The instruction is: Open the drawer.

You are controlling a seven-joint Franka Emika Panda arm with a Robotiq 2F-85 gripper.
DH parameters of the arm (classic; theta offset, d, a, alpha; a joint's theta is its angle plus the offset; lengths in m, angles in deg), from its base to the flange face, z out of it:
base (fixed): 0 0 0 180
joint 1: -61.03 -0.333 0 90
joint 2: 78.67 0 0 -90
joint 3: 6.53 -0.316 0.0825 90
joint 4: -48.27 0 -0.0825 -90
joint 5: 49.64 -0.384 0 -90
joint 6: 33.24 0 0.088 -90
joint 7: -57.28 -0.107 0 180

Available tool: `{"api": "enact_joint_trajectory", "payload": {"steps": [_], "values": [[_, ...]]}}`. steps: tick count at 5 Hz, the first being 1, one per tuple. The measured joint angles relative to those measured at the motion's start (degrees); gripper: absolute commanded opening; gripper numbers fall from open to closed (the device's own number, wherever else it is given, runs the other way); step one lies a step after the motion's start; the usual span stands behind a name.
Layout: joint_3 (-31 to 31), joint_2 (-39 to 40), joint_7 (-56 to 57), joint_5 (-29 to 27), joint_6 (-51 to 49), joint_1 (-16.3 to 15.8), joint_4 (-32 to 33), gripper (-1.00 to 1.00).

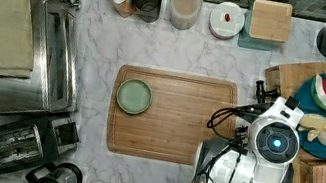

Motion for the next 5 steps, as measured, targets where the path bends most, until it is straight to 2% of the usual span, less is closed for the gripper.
{"api": "enact_joint_trajectory", "payload": {"steps": [3, 5], "values": [[0.6, 4.8, 0.0, -3.1, 3.0, 1.6, 0.0, 1.00], [0.6, 8.4, 0.0, -3.1, 9.9, 1.8, 0.0, 1.00]]}}
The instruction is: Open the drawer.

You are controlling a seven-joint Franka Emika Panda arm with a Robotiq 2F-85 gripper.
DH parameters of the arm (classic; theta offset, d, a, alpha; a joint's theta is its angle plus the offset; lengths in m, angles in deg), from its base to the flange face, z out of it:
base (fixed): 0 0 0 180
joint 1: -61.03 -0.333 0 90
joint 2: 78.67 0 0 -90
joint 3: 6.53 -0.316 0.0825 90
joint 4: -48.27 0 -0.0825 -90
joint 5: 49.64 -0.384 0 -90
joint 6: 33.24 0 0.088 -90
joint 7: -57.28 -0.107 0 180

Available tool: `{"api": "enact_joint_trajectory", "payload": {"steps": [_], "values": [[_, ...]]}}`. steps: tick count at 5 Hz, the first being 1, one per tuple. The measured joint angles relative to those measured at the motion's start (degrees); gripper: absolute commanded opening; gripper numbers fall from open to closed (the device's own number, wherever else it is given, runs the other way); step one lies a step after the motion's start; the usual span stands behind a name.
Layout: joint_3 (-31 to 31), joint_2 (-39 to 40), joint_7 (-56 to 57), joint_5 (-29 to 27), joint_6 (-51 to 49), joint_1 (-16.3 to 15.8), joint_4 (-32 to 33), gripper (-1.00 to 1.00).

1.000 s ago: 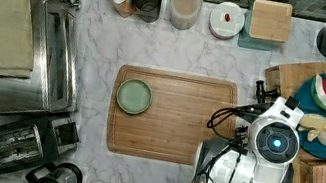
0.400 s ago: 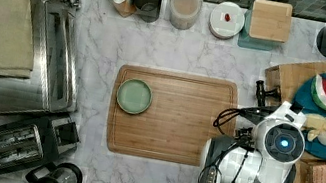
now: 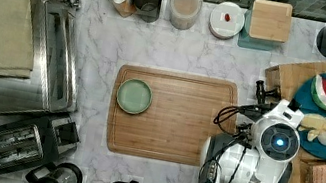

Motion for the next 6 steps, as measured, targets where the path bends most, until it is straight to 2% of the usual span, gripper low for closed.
{"api": "enact_joint_trajectory", "payload": {"steps": [2, 4, 6], "values": [[-0.3, 1.8, 0.0, -2.6, 0.3, -0.1, 0.0, 1.00], [-0.4, 3.7, -0.1, -5.3, 6.8, -0.1, 0.4, 1.00], [-0.4, 5.8, -0.5, -6.3, 4.5, -0.9, 0.4, 1.00]]}}
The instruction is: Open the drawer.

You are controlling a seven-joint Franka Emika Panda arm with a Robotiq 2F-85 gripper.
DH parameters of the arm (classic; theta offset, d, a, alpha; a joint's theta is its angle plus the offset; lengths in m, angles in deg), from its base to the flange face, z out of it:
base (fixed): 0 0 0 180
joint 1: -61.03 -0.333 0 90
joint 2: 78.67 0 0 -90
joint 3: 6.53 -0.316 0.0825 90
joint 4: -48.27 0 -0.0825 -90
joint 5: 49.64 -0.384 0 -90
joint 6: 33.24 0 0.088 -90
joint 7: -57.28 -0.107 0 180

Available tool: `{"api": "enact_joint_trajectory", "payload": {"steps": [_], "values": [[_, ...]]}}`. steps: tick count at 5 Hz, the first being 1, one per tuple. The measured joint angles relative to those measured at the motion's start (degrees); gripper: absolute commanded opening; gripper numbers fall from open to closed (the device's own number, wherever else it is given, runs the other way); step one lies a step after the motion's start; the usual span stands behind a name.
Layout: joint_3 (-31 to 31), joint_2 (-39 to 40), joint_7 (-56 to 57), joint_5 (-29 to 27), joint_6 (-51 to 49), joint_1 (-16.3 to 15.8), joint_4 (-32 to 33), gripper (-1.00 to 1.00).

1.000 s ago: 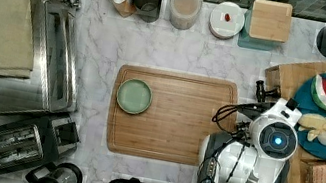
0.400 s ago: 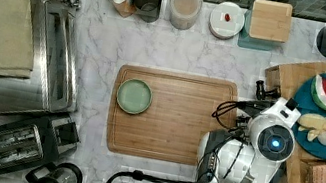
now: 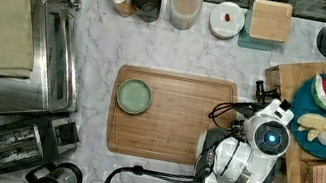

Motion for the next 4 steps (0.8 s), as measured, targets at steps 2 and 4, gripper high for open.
{"api": "enact_joint_trajectory", "payload": {"steps": [2, 4], "values": [[-0.1, -0.6, -3.0, 0.4, -1.8, -1.1, 0.2, 1.00], [-2.2, -1.5, -10.5, 0.2, -3.5, -3.4, 1.6, 1.00]]}}
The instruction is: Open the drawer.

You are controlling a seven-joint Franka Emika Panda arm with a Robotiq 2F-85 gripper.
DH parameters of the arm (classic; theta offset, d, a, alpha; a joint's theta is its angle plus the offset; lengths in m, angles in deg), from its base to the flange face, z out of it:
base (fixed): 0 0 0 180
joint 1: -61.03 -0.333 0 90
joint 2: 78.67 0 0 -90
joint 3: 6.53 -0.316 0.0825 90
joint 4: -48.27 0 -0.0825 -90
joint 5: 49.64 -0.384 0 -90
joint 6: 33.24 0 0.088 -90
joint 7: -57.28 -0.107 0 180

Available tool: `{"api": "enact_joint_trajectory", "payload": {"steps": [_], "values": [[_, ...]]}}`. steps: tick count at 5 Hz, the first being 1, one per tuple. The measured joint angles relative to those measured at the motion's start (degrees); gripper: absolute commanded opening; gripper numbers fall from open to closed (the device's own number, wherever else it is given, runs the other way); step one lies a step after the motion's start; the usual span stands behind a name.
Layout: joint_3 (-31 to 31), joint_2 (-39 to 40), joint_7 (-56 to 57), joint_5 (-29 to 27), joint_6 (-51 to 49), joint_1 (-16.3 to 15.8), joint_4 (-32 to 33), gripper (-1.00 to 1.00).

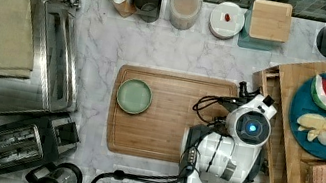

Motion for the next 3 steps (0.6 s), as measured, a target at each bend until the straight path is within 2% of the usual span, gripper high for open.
{"api": "enact_joint_trajectory", "payload": {"steps": [1, 2, 3], "values": [[-2.8, -0.6, -4.8, -2.0, -0.6, -0.3, 0.9, 1.00], [-8.4, -1.9, -7.9, -3.0, -2.0, 0.8, 2.6, 1.00], [-12.8, -3.8, -12.0, -8.2, -4.1, -0.5, 4.5, 1.00]]}}
